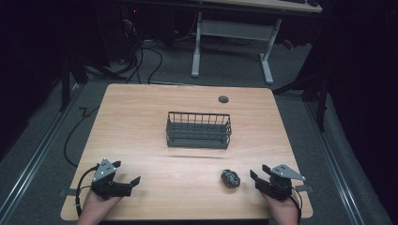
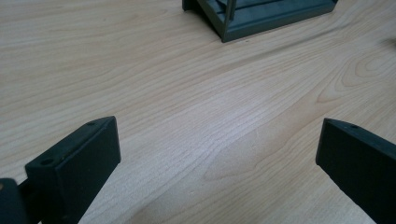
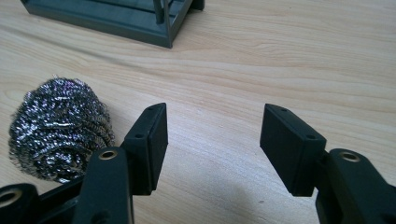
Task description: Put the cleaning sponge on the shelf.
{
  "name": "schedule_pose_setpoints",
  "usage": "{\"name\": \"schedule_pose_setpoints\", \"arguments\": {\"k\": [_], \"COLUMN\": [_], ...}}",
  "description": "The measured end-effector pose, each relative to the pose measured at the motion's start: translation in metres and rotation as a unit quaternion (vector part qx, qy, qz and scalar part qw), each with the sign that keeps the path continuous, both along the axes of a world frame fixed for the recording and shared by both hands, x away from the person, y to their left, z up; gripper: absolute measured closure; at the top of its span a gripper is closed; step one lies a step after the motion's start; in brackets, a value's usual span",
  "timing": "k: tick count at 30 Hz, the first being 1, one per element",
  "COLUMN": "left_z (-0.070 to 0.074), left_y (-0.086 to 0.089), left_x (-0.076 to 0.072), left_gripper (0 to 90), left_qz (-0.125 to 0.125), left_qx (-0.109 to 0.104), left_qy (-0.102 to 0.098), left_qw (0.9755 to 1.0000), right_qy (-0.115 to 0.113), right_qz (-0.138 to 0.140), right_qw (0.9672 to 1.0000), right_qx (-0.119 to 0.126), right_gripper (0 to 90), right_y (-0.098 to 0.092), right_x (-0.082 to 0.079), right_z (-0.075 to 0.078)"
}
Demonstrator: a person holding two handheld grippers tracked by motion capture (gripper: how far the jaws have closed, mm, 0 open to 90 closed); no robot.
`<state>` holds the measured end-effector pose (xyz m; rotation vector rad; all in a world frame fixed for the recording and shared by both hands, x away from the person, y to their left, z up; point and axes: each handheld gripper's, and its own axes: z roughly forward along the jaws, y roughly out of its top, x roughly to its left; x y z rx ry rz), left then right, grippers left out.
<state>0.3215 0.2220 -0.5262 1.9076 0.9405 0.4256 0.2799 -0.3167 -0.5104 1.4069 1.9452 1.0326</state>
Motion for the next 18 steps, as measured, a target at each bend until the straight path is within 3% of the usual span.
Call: {"name": "schedule_pose_setpoints", "arguments": {"k": [3,8,18], "left_z": [0.0019,0.0025,0.0054], "left_y": [-0.0015,-0.0015,0.002], "left_x": [0.0036,0.0056,-0.0004], "left_gripper": [0.5,0.5,0.5], "left_qz": [-0.003,-0.003,-0.001], "left_qx": [-0.005,-0.01,-0.006], "left_qy": [-0.007,-0.008,-0.019], "left_qw": [1.0,0.9999,0.9998], "right_qy": [-0.01,-0.017,0.004], "right_qz": [-0.001,-0.014,-0.013], "right_qw": [0.9999,0.9997,0.9998], "right_qx": [-0.014,-0.009,-0.01], "right_gripper": [40.0,39.1,35.5], "right_y": [0.0009,-0.0015,0.0024], "right_x": [-0.0015,-0.0044,0.0027], "right_z": [0.0011,0.0021,0.0021]}}
